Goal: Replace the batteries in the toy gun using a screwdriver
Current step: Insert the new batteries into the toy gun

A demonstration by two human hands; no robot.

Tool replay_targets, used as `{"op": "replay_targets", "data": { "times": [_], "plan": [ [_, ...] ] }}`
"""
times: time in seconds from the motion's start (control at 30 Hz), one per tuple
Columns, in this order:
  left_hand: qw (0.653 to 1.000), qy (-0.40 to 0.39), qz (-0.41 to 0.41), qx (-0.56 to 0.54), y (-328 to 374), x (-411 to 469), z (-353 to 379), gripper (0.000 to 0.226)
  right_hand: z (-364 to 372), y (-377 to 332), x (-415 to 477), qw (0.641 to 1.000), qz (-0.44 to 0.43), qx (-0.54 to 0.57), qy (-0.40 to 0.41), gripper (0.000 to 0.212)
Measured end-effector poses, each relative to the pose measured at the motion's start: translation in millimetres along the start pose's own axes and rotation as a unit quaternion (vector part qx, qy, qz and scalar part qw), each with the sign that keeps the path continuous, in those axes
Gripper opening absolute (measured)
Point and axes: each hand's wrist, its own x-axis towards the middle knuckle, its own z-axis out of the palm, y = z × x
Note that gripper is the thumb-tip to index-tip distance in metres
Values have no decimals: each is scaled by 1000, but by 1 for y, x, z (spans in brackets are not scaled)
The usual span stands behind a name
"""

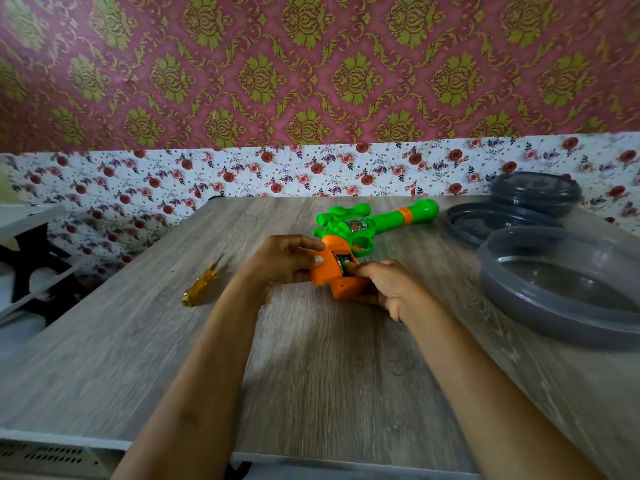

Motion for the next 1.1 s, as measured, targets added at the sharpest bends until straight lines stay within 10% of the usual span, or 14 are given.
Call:
{"op": "replay_targets", "data": {
  "times": [0.6,1.1],
  "plan": [
    [993,100,62,21,-14,6,23,20,0,-2,-9,1000,-1,6,-20,15],
    [991,69,-62,-97,-11,4,27,29,-3,-7,-16,996,10,61,-61,17]
  ]
}}
